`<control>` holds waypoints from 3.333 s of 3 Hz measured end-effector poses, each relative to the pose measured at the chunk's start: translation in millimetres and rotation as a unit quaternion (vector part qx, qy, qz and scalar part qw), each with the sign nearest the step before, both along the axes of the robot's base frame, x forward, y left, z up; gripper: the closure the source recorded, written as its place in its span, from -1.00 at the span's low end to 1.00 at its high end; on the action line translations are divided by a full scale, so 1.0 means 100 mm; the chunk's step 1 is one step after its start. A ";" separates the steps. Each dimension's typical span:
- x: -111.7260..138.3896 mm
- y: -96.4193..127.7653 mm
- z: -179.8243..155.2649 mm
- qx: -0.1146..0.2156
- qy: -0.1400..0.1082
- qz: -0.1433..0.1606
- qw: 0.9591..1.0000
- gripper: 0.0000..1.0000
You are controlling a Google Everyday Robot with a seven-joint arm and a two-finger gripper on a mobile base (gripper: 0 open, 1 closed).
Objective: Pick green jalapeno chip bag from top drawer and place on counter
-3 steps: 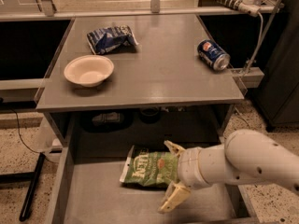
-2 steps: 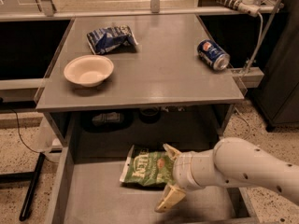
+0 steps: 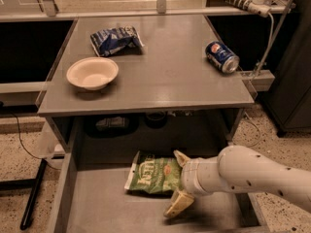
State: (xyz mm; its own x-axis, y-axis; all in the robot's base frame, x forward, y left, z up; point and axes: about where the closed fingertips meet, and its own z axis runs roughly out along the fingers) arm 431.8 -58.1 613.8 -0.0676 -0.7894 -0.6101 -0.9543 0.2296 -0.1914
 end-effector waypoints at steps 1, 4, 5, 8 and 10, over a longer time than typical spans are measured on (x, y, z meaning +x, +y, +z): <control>0.00 0.00 0.00 0.000 0.000 0.000 1.000 -0.64; 0.00 0.00 0.00 0.000 0.000 0.000 1.000 0.77; -0.02 0.07 0.01 0.002 0.006 0.003 1.000 1.00; 0.10 -0.22 1.35 0.021 -0.107 0.000 0.994 1.00; 0.26 -0.84 2.89 -0.007 -0.200 -0.020 0.980 1.00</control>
Offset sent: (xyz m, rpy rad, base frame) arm 0.0000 0.0000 0.0000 0.0000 0.0000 0.0000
